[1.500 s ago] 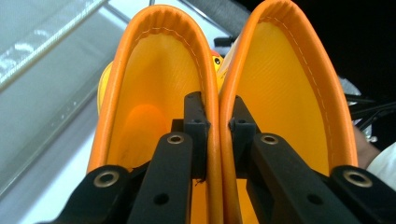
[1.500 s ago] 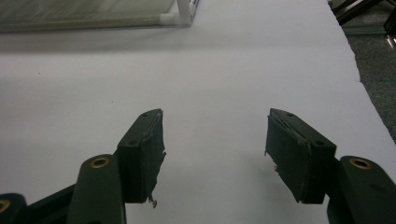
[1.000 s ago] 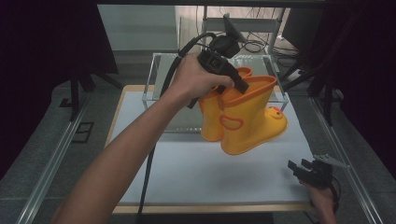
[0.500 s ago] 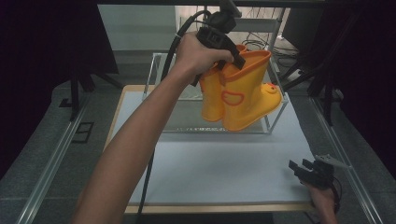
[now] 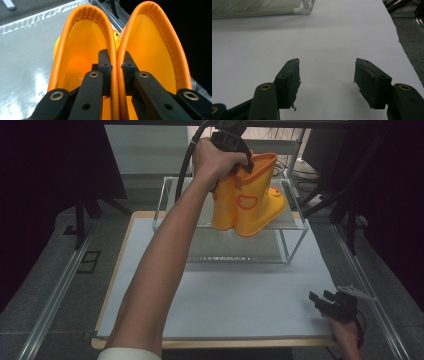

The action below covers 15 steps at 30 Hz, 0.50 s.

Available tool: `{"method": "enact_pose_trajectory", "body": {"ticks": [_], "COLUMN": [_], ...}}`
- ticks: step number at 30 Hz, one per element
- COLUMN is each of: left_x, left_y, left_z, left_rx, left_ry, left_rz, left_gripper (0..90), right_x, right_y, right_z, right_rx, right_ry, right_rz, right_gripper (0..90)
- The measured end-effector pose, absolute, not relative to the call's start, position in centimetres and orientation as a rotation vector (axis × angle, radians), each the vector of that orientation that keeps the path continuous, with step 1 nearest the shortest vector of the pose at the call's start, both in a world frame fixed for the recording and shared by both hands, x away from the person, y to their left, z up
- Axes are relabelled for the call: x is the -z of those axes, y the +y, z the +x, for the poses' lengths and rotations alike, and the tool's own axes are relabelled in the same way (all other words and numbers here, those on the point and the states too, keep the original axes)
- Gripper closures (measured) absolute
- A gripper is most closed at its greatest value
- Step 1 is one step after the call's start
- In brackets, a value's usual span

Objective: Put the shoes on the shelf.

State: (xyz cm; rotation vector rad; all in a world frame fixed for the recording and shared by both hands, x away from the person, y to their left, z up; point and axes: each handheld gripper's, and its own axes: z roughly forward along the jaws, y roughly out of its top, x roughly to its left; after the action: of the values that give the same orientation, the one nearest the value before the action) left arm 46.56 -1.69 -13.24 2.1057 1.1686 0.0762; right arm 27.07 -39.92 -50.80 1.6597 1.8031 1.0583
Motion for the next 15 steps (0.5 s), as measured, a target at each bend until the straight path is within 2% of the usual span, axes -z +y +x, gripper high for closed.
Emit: {"method": "enact_pose_trajectory", "body": {"ticks": [15], "left_x": [14.6], "left_y": [-0.3], "left_z": [50.8], "left_rx": [-0.212], "left_ry": [1.438], "left_rz": [1.983], "left_gripper": [82.3], "right_x": [50.5], "right_y": [-39.2], "right_z": [27.0], "right_rx": [-1.018], "right_ry": [1.83], "right_rz": [1.606], "right_gripper": [36.5]}}
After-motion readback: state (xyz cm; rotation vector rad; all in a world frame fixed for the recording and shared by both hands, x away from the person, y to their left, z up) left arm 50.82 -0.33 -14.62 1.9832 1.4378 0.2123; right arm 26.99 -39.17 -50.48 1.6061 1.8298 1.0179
